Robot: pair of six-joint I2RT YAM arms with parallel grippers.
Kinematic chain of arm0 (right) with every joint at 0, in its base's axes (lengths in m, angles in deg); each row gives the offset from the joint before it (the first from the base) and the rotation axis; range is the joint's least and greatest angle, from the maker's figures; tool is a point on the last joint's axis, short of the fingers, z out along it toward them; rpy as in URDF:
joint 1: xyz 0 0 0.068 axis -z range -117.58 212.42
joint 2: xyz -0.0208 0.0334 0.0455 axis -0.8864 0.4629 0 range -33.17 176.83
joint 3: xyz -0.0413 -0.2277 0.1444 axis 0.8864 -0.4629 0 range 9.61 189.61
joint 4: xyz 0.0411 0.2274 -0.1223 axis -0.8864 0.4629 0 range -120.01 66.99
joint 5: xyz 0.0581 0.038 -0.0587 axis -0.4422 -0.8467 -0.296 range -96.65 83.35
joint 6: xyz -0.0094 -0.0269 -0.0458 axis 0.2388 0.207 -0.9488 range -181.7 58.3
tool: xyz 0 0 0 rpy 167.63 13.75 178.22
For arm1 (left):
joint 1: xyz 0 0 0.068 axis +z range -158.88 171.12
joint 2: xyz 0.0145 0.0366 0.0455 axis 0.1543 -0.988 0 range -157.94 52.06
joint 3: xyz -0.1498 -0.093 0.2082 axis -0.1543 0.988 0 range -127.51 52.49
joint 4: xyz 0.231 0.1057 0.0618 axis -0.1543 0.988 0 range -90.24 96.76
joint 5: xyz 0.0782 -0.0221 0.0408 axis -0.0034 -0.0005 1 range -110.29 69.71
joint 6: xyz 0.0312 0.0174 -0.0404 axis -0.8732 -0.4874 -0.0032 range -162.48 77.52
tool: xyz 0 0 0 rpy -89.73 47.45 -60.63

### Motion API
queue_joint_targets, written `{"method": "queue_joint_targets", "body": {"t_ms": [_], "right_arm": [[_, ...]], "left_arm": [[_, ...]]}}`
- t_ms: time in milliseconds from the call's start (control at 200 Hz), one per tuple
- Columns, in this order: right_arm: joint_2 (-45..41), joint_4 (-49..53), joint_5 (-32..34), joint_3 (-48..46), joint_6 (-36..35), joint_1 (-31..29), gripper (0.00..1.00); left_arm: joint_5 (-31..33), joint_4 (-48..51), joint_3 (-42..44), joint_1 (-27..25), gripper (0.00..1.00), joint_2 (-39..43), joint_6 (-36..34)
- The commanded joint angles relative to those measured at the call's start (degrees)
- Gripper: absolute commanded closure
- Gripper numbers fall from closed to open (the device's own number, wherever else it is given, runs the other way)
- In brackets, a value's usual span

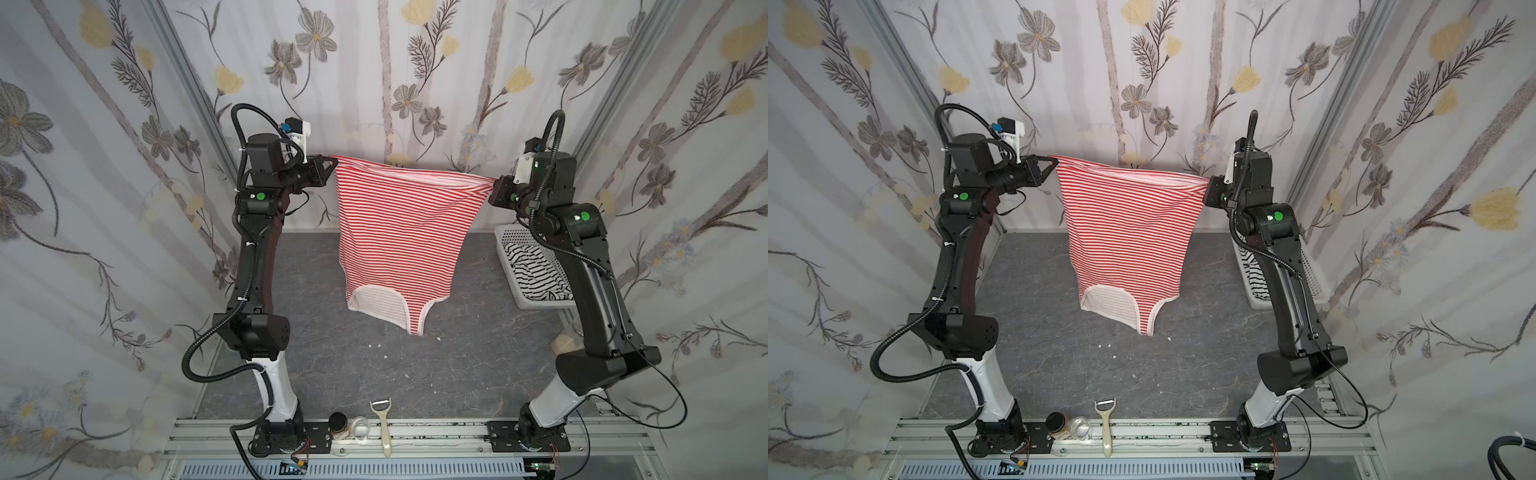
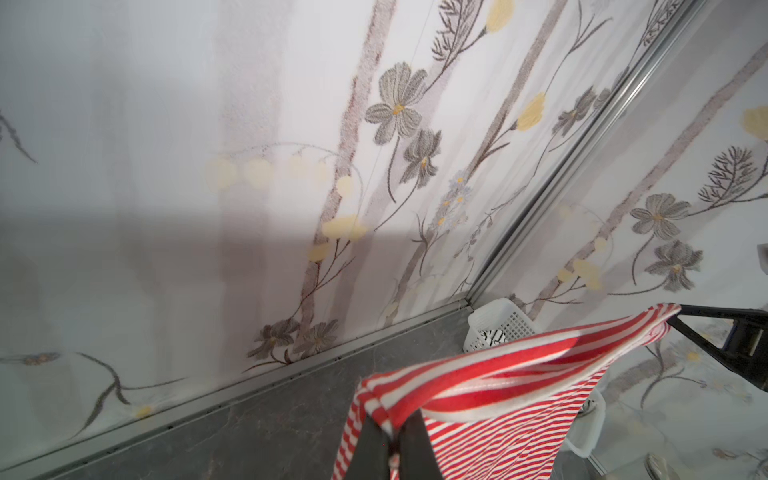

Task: Fold and stack the tank tops
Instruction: 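Grasp the tank top hem with the right gripper and lift it high with both grippers, then swing the held tank top down and lay it flat toward the robot with both grippers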

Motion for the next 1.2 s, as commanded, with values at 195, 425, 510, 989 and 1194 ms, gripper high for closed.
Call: {"method": "queue_joint_targets", "body": {"t_ms": [195,425,510,989,1194], "right_arm": [[2.3,-3.3,-7.2,8.6,3.7,2.8,1.00],[-15.4,-17.8,-5.0,-32.2,6.2,2.1,1.00],[-26.6,-29.2,-8.2,-52.1,9.4,1.8,1.00],[-47.5,-30.0,-13.8,-95.7,14.0,0.6,1.00],[-55.6,-27.9,-15.8,-104.3,17.5,-1.0,1.00]], "left_arm": [[1.1,-3.1,-2.2,1.5,1.00,1.3,1.2],[-3.7,-3.0,19.5,1.9,1.00,6.6,-4.3],[-6.6,-3.0,34.0,2.7,1.00,12.2,-8.4],[-5.9,0.9,89.3,4.1,1.00,37.4,-28.8],[-0.9,7.2,94.3,4.0,1.00,37.5,-37.7]]}}
